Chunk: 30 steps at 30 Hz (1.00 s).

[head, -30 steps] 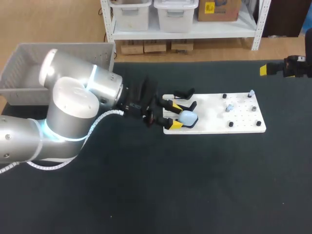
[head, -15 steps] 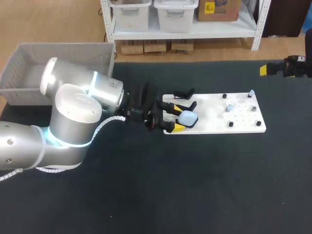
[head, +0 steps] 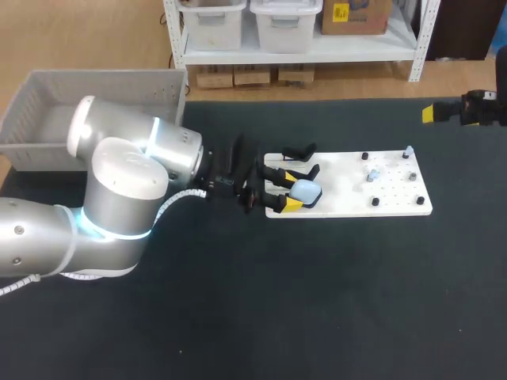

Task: Pick up each earbud case from the left stands, insert the matching earbuds, close the lid, and place the case in the box.

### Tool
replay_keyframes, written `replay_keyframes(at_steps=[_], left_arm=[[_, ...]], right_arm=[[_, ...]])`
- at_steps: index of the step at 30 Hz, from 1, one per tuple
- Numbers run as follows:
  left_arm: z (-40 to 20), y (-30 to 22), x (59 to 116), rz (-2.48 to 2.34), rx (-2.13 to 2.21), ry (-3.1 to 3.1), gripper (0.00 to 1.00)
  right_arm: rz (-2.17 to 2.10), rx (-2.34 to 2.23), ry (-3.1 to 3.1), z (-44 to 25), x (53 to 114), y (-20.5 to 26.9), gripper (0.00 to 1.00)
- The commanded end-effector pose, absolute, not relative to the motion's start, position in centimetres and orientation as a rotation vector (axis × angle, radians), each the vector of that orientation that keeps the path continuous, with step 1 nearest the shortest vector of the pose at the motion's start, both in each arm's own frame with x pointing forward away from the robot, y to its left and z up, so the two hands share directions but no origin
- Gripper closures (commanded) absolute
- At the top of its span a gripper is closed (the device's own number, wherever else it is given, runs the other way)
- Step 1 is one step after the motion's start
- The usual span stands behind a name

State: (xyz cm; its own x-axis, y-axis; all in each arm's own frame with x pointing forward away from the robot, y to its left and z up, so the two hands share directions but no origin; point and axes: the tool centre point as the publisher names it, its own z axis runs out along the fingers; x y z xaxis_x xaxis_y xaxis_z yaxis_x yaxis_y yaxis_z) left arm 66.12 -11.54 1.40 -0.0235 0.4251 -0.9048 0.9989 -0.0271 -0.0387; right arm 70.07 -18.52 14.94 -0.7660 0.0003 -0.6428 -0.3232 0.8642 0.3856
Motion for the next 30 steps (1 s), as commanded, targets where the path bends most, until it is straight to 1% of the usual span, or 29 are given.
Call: replay_keyframes(at_steps=[1, 8, 13, 16, 18, 19, 20, 22, 23, 24, 30], left_arm=[[1.06, -11.64, 66.12, -1.021, 1.535, 1.535, 0.59], [1.07, -11.83, 66.06, -1.025, 1.534, 1.534, 0.61], [1.12, -12.07, 65.95, -1.027, 1.536, 1.53, 0.6], [1.06, -12.12, 65.94, -1.029, 1.536, 1.532, 0.62], [1.05, -12.13, 65.94, -1.028, 1.537, 1.532, 0.66], [1.05, -12.14, 65.94, -1.027, 1.537, 1.532, 0.73], [1.05, -12.14, 65.95, -1.026, 1.537, 1.532, 0.77], [1.04, -12.16, 65.95, -1.026, 1.537, 1.532, 0.93], [1.03, -12.17, 65.94, -1.025, 1.537, 1.532, 0.98], [1.04, -12.19, 65.91, -1.025, 1.537, 1.532, 1.0], [1.69, -11.81, 65.52, -0.998, 1.529, 1.528, 1.0]], right_arm=[[0.641, -0.233, 2.372, 14.96, 70.05, -18.54, 0.0], [0.641, -0.233, 2.372, 14.96, 70.05, -18.54, 0.0], [0.641, -0.233, 2.372, 14.96, 70.05, -18.54, 0.0], [0.641, -0.233, 2.372, 14.96, 70.05, -18.54, 0.0], [0.641, -0.233, 2.372, 14.96, 70.05, -18.54, 0.0], [0.641, -0.233, 2.372, 14.96, 70.05, -18.54, 0.0], [0.641, -0.233, 2.372, 14.96, 70.05, -18.54, 0.0], [0.641, -0.233, 2.372, 14.96, 70.05, -18.54, 0.0], [0.641, -0.233, 2.372, 14.96, 70.05, -18.54, 0.0], [0.641, -0.233, 2.372, 14.96, 70.05, -18.54, 0.0], [0.641, -0.233, 2.372, 14.96, 70.05, -18.54, 0.0]])
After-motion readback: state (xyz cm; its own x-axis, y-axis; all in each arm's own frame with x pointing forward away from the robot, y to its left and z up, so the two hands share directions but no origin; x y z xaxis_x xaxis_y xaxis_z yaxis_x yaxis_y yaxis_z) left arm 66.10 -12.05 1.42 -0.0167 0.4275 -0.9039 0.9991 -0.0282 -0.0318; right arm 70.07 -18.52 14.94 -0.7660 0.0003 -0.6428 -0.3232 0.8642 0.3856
